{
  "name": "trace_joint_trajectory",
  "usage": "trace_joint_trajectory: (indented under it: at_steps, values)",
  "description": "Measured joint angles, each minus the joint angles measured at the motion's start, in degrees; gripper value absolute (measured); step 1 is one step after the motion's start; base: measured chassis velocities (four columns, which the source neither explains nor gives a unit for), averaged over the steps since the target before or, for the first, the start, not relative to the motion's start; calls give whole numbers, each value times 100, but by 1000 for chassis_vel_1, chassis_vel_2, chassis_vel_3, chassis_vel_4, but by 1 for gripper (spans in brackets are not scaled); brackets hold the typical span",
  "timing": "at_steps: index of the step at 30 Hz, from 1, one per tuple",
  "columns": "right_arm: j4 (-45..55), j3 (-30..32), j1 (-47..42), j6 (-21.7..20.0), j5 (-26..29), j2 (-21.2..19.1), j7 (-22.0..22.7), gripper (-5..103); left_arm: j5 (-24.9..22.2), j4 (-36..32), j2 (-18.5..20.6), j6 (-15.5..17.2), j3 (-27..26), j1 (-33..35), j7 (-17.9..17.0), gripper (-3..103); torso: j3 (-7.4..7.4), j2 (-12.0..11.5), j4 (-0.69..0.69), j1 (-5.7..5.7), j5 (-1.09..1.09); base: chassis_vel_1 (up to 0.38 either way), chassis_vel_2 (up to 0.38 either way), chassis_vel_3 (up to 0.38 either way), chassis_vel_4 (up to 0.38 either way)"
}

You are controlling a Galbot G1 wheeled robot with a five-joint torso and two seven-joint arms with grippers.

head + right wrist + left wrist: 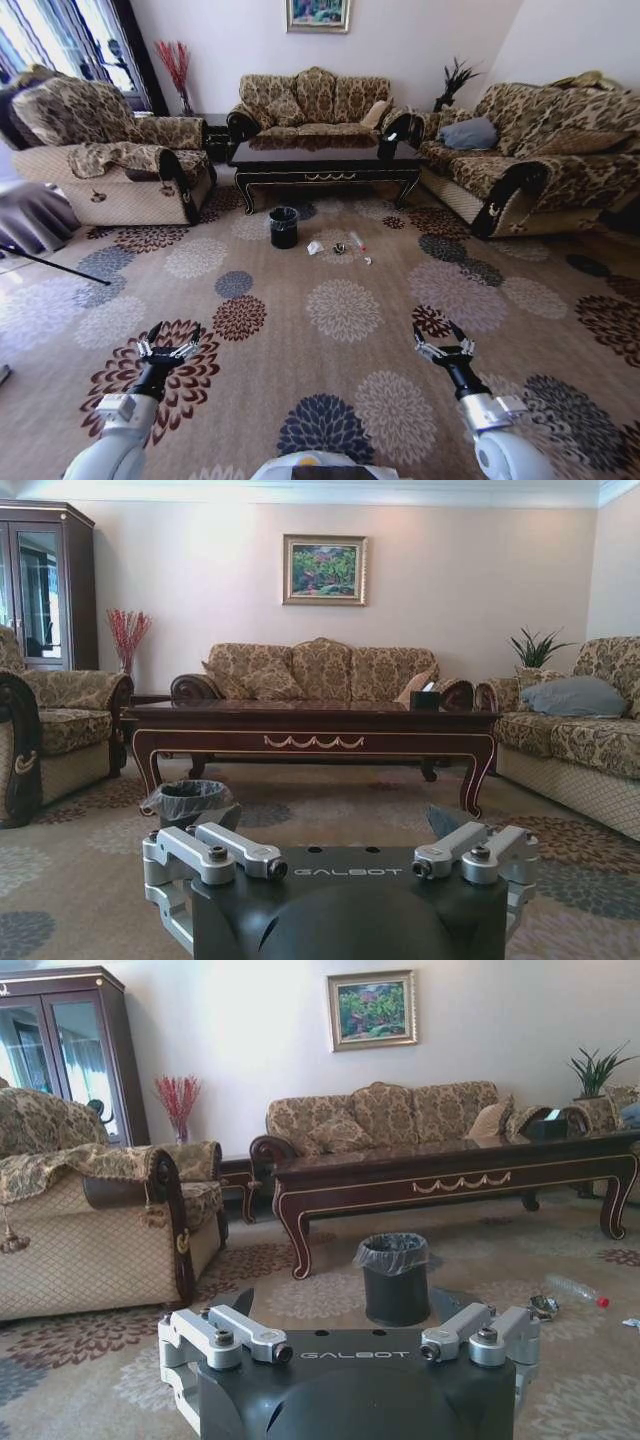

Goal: Move to the front of the table and pick up the trash from the floor, then place it into the trash bin.

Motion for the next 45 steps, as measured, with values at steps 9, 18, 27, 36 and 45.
trace_joint_trajectory:
  at_steps: [9, 18, 27, 36, 45]
  values:
    - [18, 27, -32, 6, -12, 15, 6, 100, 81, -22, -82, 57, 125, -64, -23, 99, -157, -234, 0, -78, 0, 0, 0, 0, 0]
    - [98, 69, -95, 17, -18, 45, 10, 100, 135, -9, -105, 56, 180, -47, -26, 99, -286, -433, 0, -148, 0, 0, 0, 0, 0]
    - [175, 86, -140, 14, -38, 83, 21, 100, 140, 10, -118, 39, 196, -30, -27, 100, -416, -631, 0, -213, 0, 0, 0, 0, 0]
    - [205, 105, -192, 22, -52, 102, 20, 100, 248, 0, -91, 15, 225, 13, -28, 100, -568, -838, 0, -269, 0, 0, 0, 0, 0]
    - [223, 108, -218, 34, -52, 110, 15, 100, 384, -2, -63, 15, 289, -64, -48, 100, -703, -1041, 0, -336, 0, 0, 0, 0, 0]
